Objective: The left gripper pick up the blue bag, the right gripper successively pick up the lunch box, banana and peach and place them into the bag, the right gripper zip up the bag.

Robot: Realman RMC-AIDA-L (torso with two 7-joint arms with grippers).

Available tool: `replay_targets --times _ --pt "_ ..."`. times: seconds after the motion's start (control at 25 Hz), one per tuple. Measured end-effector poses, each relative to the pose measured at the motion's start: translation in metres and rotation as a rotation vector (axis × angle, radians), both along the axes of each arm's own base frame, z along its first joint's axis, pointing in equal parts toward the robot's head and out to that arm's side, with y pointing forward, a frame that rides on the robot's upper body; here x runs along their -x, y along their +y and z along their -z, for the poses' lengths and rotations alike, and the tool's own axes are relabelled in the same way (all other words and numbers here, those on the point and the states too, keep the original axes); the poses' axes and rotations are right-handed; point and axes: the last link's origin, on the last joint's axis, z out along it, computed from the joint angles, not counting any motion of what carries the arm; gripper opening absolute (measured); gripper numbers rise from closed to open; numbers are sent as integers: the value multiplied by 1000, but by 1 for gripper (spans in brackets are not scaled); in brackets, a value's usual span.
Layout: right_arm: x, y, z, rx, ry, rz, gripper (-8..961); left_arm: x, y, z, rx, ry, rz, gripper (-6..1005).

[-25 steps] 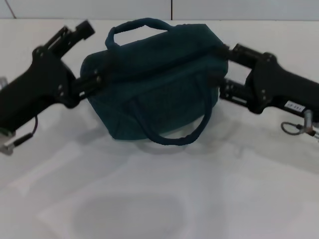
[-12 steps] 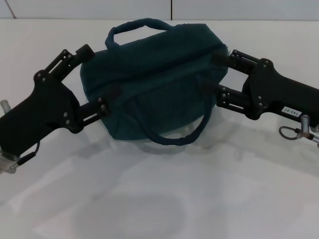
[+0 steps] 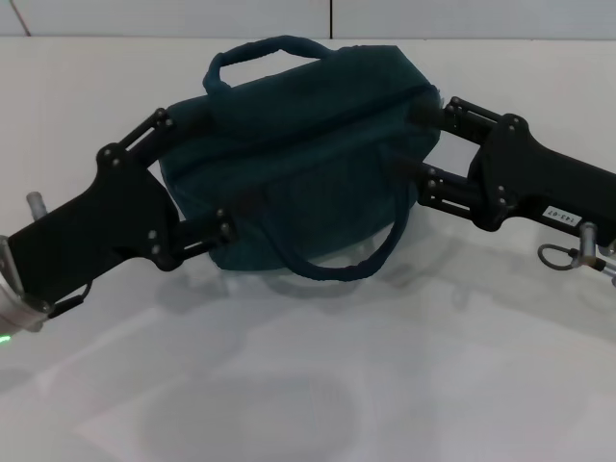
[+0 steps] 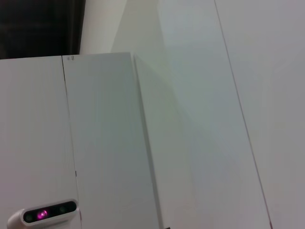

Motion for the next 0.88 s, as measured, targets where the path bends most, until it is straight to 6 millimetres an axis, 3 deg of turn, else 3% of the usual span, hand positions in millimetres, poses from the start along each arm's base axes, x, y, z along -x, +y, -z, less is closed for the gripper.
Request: replay_targets --times 0.88 --pt "0 2 3 -8 5 23 684 0 -1 1 -5 0 -4 875"
